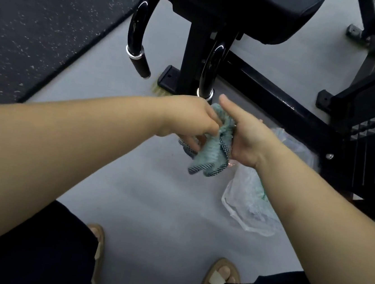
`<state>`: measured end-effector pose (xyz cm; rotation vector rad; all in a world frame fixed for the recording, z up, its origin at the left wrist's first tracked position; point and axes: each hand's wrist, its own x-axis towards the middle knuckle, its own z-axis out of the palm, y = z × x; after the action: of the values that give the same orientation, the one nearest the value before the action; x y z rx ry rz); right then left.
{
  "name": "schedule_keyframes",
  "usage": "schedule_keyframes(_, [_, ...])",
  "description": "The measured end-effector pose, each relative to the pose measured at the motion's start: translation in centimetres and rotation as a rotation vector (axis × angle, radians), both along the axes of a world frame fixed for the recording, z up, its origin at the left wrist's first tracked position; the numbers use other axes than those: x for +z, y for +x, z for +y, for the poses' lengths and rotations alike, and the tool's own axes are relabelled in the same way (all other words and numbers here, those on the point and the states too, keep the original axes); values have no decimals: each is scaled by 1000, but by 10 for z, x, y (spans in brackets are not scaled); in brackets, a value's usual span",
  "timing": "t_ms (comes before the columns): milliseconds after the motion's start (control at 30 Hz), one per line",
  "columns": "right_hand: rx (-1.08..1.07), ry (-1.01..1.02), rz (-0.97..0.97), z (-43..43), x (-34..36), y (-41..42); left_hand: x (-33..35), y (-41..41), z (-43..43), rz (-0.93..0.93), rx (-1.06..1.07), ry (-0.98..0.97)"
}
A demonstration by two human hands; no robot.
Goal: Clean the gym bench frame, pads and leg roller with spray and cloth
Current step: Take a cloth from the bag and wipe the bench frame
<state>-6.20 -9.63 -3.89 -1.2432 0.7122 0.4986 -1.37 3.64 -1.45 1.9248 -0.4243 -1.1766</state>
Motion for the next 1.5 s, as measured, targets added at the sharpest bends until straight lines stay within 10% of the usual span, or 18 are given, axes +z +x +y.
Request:
schedule_keyframes(200, [-89, 19, -128, -15, 8, 2, -3, 20, 12, -224, 153, 75])
schedule_keyframes(333, [-14, 122, -238, -26, 24, 2, -14, 13, 6, 86, 162, -162])
schedule_keyframes(533, [-162, -672, -316, -21, -2, -1, -36, 7, -12, 224, 480, -296])
schedule_keyframes(833, [-179, -300, -311, 23, -60, -16, -42, 8, -2, 679, 376, -318])
schedule_keyframes(967, [-328, -417, -176, 13, -87, -13, -49, 20, 5, 289, 317, 69])
schedule_keyframes(1100, [-420, -680, -302, -7, -86, 16, -58, 47, 9, 8, 437, -89])
schedule_keyframes(1300, [-456, -204, -495, 28, -76, 63, -49, 46, 0, -25, 382, -220])
schedule_keyframes(1500, [-373, -291, -369, 12, -88, 86, -52, 45, -2, -12, 411, -198])
